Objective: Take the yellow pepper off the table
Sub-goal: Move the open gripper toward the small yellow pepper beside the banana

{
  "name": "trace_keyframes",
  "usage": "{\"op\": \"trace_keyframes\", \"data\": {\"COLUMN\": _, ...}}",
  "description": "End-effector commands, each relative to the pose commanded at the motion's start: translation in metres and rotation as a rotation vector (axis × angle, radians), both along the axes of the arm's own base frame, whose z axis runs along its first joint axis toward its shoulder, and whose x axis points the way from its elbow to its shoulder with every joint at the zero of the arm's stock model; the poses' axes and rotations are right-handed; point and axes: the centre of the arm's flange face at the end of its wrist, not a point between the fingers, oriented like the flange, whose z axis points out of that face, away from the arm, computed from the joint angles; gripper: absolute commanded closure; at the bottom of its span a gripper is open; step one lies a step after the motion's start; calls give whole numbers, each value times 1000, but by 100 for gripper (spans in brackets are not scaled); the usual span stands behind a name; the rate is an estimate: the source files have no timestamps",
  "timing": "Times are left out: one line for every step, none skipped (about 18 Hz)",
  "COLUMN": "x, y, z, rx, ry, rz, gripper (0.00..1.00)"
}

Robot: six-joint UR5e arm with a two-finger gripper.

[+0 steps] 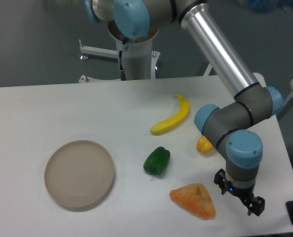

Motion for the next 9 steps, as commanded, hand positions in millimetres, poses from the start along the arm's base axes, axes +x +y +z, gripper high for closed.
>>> {"op": "trace_keyframes", "data": {"x": 2, "y": 0, "z": -2, "rx": -5, "ry": 2, "rz": 3, "gripper": 0}}
{"op": "trace_keyframes", "data": {"x": 2, "y": 0, "z": 0, "rx": -5, "ry": 4, "rz": 5, "gripper": 0}}
{"op": "trace_keyframes", "data": {"x": 3, "y": 0, "z": 2, "rx": -4, "ry": 5, "rz": 5, "gripper": 0}}
{"op": "trace_keyframes", "data": {"x": 3, "y": -1, "z": 3, "rx": -6, "ry": 5, "rz": 4, "gripper": 0}}
{"op": "trace_keyframes", "data": {"x": 5, "y": -1, "z": 7, "rx": -5, "ry": 6, "rz": 4, "gripper": 0}}
{"op": "trace_keyframes", "data": {"x": 5, "y": -3, "z": 6, "rx": -7, "ry": 2, "rz": 8, "gripper": 0}}
{"op": "trace_keyframes", "data": {"x": 7, "y": -5, "z": 13, "rx": -6, "ry": 3, "rz": 8, "gripper": 0}}
{"op": "trace_keyframes", "data": {"x": 8, "y": -7, "z": 16, "rx": -8, "ry": 3, "rz": 10, "gripper": 0}}
{"op": "trace_keyframes", "data": {"x": 11, "y": -9, "z": 20, "rx": -16, "ry": -4, "rz": 10, "gripper": 0}}
